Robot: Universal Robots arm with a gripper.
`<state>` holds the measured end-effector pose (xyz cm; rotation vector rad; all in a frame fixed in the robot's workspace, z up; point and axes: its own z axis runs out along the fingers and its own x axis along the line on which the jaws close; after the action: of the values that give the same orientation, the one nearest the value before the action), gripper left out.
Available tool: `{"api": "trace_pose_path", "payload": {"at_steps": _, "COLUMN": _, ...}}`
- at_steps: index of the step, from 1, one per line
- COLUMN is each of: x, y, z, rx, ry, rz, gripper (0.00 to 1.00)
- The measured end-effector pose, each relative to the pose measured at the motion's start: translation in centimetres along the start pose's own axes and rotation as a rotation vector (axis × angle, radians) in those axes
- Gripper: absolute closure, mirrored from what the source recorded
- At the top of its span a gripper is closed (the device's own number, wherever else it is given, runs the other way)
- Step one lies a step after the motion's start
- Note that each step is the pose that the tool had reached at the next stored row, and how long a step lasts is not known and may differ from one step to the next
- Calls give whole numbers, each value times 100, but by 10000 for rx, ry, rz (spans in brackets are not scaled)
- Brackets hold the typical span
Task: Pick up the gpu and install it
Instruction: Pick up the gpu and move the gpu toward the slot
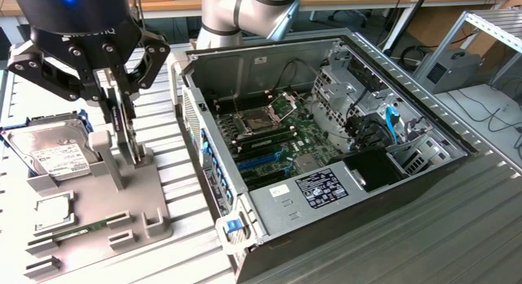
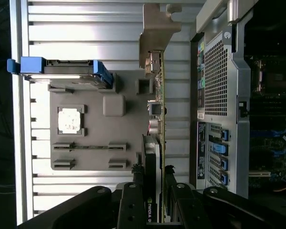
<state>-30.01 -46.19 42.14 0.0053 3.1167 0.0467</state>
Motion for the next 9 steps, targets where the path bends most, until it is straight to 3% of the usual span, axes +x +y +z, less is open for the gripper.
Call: {"api": "trace_pose_path", "payload": {"at_steps": 9, "x": -3, "y": 6, "z": -112, "rx": 1, "ry": -1, "rz": 3, "gripper": 73}}
